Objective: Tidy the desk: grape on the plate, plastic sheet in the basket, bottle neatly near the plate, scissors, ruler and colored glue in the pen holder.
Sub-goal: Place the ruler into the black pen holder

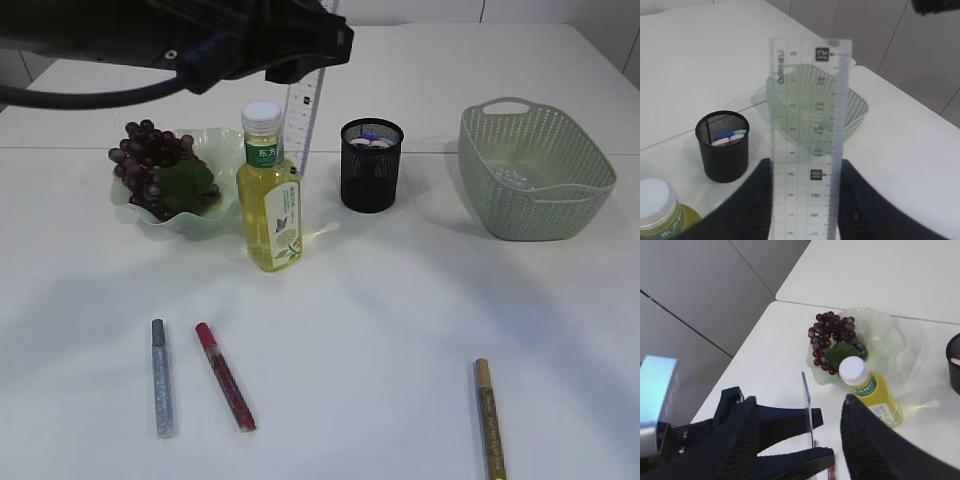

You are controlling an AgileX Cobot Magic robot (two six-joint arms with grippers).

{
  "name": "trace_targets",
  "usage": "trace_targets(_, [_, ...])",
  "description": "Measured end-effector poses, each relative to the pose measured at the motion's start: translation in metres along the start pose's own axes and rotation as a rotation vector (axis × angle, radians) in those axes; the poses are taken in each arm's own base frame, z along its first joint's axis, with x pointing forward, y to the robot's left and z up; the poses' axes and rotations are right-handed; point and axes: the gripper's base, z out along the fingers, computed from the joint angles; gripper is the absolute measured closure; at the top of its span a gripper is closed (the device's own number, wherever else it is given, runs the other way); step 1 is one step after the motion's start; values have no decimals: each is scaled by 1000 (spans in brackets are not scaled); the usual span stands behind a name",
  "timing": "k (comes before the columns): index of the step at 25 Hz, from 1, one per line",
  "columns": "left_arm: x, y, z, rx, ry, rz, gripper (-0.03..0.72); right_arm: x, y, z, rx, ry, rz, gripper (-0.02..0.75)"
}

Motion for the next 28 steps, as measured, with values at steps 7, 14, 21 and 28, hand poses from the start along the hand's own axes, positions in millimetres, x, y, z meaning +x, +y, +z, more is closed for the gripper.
trace_targets(7, [-1,0,1,0,-14,-25,421,9,-6,10,-10,8,56,320])
trace_targets(14, [-1,0,1,2,-17,-47,421,9,-3,24,-28,-19,71,320])
trace_targets(21, [-2,0,1,1,-22,-48,421,19,3,54,-49,9,69,320])
trace_targets(28, [-2,0,1,0,-24,-48,421,19,-1,60,-25,5,53,322])
